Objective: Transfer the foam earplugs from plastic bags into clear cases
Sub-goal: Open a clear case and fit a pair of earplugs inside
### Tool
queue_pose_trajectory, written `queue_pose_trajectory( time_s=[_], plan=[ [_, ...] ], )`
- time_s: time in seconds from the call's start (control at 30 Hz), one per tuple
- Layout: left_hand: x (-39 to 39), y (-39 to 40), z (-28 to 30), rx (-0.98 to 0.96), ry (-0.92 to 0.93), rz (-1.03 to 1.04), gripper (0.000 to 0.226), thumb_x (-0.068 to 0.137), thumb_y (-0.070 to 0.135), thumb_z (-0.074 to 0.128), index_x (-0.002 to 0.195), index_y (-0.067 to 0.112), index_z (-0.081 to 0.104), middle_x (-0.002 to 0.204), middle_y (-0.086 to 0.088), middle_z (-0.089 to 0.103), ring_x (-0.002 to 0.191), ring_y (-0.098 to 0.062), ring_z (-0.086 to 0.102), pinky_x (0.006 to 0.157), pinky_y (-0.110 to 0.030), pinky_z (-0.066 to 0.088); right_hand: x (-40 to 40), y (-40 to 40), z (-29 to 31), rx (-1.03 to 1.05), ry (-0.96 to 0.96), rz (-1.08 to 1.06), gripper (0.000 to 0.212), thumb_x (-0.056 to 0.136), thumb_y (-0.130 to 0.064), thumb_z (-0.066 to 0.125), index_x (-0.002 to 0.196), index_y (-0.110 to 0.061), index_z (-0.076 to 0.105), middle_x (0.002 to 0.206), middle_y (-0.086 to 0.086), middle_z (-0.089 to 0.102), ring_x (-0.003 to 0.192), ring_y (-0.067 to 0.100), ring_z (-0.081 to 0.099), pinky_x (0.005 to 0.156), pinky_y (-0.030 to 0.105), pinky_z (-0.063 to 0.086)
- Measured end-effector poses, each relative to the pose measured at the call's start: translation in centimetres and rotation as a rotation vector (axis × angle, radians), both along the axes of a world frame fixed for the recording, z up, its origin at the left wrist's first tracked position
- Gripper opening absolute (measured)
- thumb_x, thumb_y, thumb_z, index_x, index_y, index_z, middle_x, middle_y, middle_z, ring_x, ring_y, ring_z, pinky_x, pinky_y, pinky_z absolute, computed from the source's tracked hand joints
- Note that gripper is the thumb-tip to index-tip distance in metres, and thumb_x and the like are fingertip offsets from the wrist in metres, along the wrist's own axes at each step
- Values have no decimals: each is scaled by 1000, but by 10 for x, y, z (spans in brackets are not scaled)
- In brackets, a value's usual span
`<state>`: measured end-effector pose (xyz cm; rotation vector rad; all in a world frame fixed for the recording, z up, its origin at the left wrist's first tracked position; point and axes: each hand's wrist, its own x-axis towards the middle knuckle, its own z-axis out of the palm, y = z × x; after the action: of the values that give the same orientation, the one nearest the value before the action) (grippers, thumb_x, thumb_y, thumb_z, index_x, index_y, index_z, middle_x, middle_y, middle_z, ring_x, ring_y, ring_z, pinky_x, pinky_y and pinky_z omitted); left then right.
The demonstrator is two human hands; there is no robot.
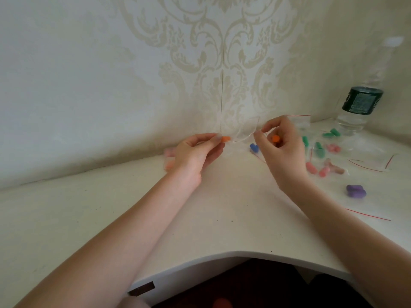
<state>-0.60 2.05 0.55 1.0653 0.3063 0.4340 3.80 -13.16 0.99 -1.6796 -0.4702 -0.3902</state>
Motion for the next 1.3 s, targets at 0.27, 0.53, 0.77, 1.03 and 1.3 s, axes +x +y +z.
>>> queue_pose_trajectory(
  time_s=[0.27, 0.53, 0.77, 1.03, 1.3],
  plan=[
    [1, 0, 0, -6, -14, -7, 13, 80, -3, 69, 78, 5, 59, 80, -13, 73, 78, -18, 69, 79, -24, 57, -7, -3, 5, 83, -149, 5, 17, 89, -13, 58, 78, -24, 51, 50, -11, 30, 48, 6, 29, 50, 14, 27],
    [0, -2, -1, 46, -19, 0, 14, 79, -2, 70, 75, 6, 60, 81, -14, 71, 79, -19, 68, 82, -27, 57, -1, 2, -3, -190, -56, 22, 18, 88, -11, 56, 86, -19, 72, 48, -6, 33, 46, 7, 28, 50, 22, 28],
    [-3, -4, -1, 172, 8, -98, 5, 80, 9, 73, 82, 7, 69, 80, -6, 72, 82, -16, 69, 76, -24, 57, 5, 0, -5, -211, 66, 163, 23, 93, -15, 59, 103, -34, 69, 58, -3, 31, 43, 4, 28, 44, 9, 26],
    [-6, -7, 1, 156, -34, 33, 12, 74, -5, 75, 76, 1, 65, 73, -9, 70, 67, -13, 70, 66, -19, 57, 4, 0, -6, -285, 121, 274, 15, 86, -41, 65, 98, -38, 72, 54, -4, 40, 41, 4, 33, 56, 20, 25],
    [-2, -7, 4, 212, 16, -30, 9, 77, 2, 74, 76, 0, 65, 79, -12, 69, 72, -13, 69, 72, -20, 57, 6, 2, -6, -233, 115, 206, 12, 83, -37, 70, 75, -29, 68, 62, -6, 62, 58, 12, 44, 59, 23, 34]
  ],
)
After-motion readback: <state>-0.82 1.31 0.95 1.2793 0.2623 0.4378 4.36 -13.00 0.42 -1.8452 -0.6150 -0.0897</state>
